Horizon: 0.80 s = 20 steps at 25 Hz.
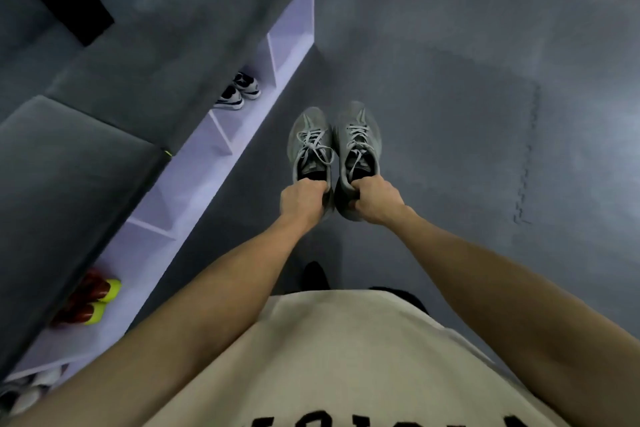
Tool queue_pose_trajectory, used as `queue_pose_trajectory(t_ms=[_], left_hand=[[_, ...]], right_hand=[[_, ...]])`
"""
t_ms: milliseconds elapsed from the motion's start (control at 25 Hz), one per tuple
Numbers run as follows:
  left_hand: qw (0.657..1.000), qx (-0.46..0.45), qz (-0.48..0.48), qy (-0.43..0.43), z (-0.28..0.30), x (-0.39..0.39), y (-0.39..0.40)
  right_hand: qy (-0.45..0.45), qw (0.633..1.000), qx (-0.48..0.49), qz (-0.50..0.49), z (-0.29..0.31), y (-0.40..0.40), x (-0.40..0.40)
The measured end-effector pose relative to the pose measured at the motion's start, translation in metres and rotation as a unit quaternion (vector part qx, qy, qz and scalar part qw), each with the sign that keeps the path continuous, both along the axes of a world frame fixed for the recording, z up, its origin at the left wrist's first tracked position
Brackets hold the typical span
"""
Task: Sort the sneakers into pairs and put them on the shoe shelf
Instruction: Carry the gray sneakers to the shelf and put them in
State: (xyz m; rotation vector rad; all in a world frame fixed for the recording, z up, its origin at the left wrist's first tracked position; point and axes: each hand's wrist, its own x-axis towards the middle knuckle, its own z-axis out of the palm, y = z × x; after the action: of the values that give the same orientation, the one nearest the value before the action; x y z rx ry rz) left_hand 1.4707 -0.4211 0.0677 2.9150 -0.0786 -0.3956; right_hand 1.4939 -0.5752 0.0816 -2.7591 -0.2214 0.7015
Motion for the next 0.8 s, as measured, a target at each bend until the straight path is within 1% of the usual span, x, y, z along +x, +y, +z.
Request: queue_pose_trajectory(t_ms=[120, 200, 280, 400, 560, 640, 800], left_hand=[[0.997, 0.01, 0.073, -0.004, -0.002, 0.026, 0.026], [0.989, 0.011, 0.149, 0.003, -0.004, 0.038, 0.045], [0.976, 0.007, 0.217, 0.013, -0.007, 0.044, 0.06], [0.947, 0.0, 0.32, 0.026, -0.01, 0.047, 0.075], [0.892, -0.007, 0.45, 0.036, -0.018, 0.041, 0.086], [0.87, -0.016, 0.491, 0.043, -0.026, 0.033, 0.094], [0.853, -0.024, 0.517, 0.065, -0.055, 0.019, 0.115]], right_hand=[[0.003, 0.997, 0.005, 0.075, 0.0, 0.033, 0.05], [0.022, 0.99, 0.002, 0.141, 0.0, 0.06, 0.08], [0.02, 0.978, 0.005, 0.208, -0.001, 0.084, 0.103], [0.025, 0.951, 0.008, 0.307, -0.005, 0.118, 0.13], [0.042, 0.899, 0.008, 0.436, -0.013, 0.163, 0.15], [0.048, 0.877, 0.008, 0.477, -0.019, 0.181, 0.149], [0.083, 0.857, -0.003, 0.508, -0.046, 0.21, 0.142]])
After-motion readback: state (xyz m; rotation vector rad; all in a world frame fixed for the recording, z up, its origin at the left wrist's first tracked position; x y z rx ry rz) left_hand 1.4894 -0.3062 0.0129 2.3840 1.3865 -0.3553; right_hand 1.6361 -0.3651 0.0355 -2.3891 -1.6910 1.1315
